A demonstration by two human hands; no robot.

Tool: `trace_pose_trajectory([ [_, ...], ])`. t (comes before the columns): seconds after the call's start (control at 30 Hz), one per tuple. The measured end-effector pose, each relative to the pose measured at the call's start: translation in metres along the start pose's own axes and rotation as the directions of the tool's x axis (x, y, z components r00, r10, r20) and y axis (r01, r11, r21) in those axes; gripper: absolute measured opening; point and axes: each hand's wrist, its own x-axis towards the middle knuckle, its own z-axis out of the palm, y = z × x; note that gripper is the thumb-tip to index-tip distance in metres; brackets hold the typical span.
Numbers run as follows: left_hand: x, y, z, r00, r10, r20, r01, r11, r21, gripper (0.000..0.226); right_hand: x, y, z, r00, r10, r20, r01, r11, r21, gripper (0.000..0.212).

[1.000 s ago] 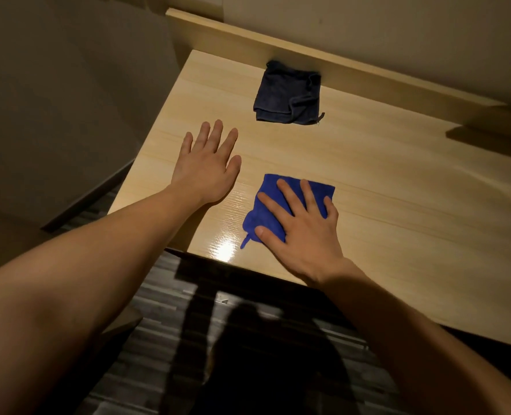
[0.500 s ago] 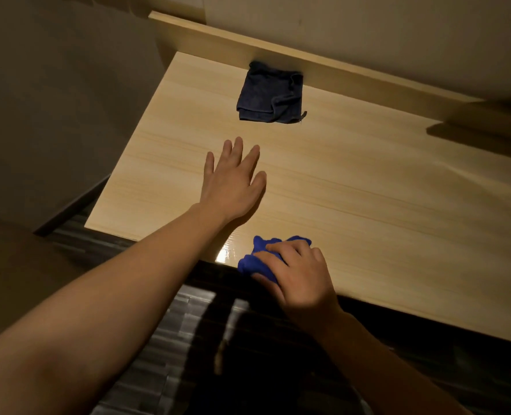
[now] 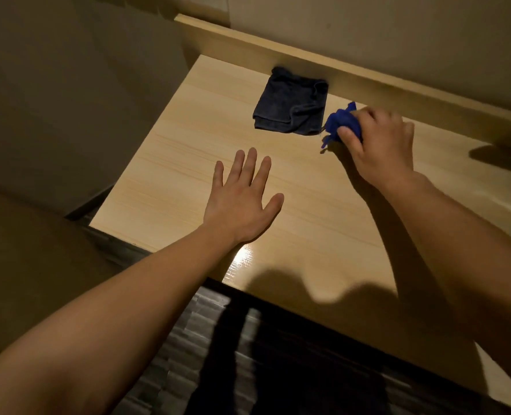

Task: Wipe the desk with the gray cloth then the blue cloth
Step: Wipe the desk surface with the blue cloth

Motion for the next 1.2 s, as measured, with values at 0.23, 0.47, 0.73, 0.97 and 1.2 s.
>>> trace_pose_trajectory([
  [0.23, 0.000, 0.001, 0.003, 1.000, -0.016, -0.013, 0.016, 1.000, 0.003, 0.082, 0.043, 0.024, 0.021, 0.976, -0.019, 0.216, 0.027, 0.999, -0.035, 0.073],
  [0.47, 0.001, 0.002, 0.002, 1.000, -0.015, -0.010, 0.016, 1.000, 0.016, 0.081, 0.039, 0.018, 0.034, 0.963, -0.022, 0.268, 0.026, 1.000, -0.010, 0.073],
  [0.73, 0.001, 0.003, -0.002, 1.000, -0.017, 0.009, 0.017, 1.000, 0.012, 0.083, -0.027, 0.003, 0.032, 0.964, -0.060, 0.260, 0.064, 0.998, -0.009, 0.076],
  [0.97, 0.003, 0.001, 0.002, 1.000, -0.006, 0.004, 0.006, 1.000, 0.010, 0.084, -0.099, -0.023, 0.029, 0.964, -0.077, 0.254, 0.081, 0.997, -0.004, 0.076],
  [1.2, 0.002, -0.001, 0.003, 1.000, 0.003, 0.003, -0.003, 1.000, 0.005, 0.084, -0.175, -0.055, 0.027, 0.956, -0.114, 0.271, 0.112, 0.993, 0.023, 0.064],
])
